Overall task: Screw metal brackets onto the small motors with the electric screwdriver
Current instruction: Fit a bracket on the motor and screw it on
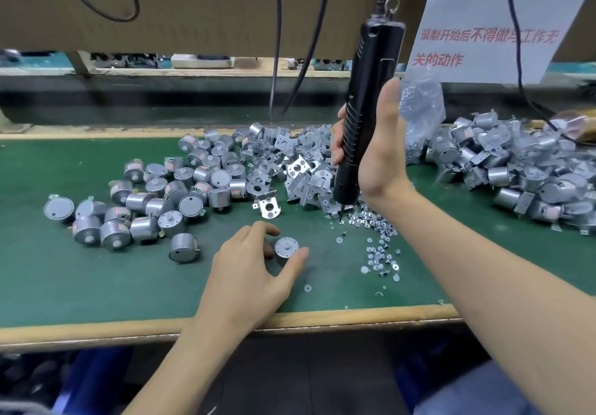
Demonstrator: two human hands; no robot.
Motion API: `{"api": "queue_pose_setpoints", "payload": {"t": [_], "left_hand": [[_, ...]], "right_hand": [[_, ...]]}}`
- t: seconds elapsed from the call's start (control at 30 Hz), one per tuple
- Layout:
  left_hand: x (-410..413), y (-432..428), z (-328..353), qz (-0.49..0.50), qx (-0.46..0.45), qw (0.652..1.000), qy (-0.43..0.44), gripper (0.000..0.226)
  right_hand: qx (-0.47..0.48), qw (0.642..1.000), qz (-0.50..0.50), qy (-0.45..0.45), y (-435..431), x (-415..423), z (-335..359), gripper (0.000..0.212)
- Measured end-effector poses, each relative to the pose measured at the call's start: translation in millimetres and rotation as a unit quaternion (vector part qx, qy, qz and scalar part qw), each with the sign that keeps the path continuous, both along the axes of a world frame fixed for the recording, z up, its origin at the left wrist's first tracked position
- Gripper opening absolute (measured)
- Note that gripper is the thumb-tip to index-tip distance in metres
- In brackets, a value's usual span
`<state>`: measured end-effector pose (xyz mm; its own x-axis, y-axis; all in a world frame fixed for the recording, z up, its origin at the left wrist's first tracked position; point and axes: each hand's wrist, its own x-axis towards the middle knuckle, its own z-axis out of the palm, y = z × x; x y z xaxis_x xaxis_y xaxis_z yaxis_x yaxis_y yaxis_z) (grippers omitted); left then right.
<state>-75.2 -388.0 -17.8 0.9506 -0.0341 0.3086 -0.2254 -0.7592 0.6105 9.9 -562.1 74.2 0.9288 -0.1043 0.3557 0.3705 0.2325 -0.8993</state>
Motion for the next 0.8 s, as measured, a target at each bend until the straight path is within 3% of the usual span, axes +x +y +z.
{"api": "queue_pose_setpoints", "payload": {"t": [0.1,0.2,0.43,0.57,0.8], "left_hand": [[1.5,-4.4,3.6,0.021,-0.005,1.000,0.022,0.048],[3.3,-12.0,4.8,0.014,0.036,0.999,0.038,0.051],[9.9,11.3,8.2,-0.106,0.075,0.989,0.076,0.045],[11.0,12.7,7.6,-0.103,0.080,0.991,0.036,0.023],[12.4,11.6,1.6,-0.090,0.078,0.993,0.013,0.023]], "right_hand": [[-0.009,1.000,0.011,-0.001,1.6,1.4,9.1,0.061],[-0.014,0.999,0.035,-0.001,0.8,-1.1,7.7,0.070],[-0.006,0.999,0.042,0.013,-13.3,-10.2,-9.2,0.080],[-0.006,1.000,0.019,0.006,-16.5,-10.8,-7.3,0.079],[0.006,1.000,0.015,-0.002,-10.0,-9.2,-6.9,0.075]]}}
